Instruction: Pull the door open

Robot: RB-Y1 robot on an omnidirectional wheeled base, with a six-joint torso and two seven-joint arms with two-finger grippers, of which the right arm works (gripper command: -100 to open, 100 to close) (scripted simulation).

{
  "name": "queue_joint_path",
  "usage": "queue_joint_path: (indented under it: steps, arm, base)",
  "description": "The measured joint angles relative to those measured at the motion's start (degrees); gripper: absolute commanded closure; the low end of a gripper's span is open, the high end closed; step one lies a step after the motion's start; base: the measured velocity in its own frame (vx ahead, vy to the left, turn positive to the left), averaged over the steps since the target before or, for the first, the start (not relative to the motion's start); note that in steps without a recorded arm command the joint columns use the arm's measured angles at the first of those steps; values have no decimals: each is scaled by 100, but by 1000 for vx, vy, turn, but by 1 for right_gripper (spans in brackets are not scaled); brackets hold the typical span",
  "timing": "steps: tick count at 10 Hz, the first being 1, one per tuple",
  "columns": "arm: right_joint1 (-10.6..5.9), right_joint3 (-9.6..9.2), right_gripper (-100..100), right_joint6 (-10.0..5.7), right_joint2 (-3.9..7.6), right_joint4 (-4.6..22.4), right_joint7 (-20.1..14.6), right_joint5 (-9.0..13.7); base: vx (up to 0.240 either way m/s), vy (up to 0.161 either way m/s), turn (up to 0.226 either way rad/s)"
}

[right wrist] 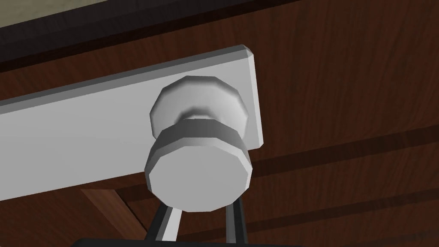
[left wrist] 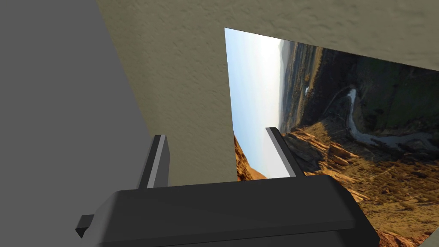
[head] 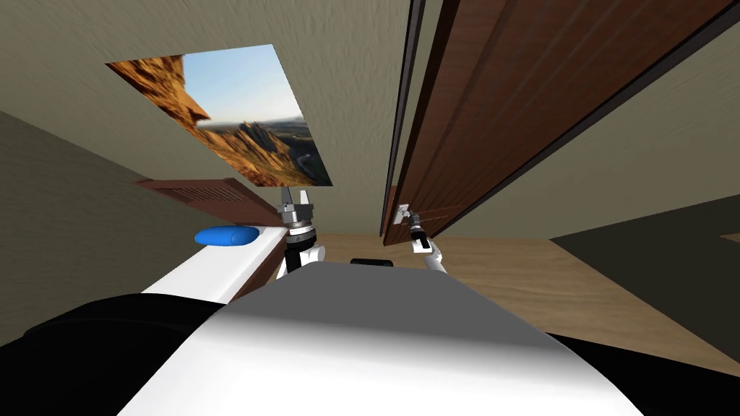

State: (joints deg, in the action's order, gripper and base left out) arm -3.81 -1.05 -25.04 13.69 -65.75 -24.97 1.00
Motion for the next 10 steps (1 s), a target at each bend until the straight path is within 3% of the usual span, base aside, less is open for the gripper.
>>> queue_joint_path:
  steps: [1,7,10]
  arm:
    - [-5,-5,100,67,-10,-37,-177,95]
    - [-115,3,100,102,-174,143,-1082,488]
    - [-97,-2,100,256,-243,58,-1546,677]
  base:
    - [-48,-51,57]
    - [-51,-51,88]
    - [-38,-51,80]
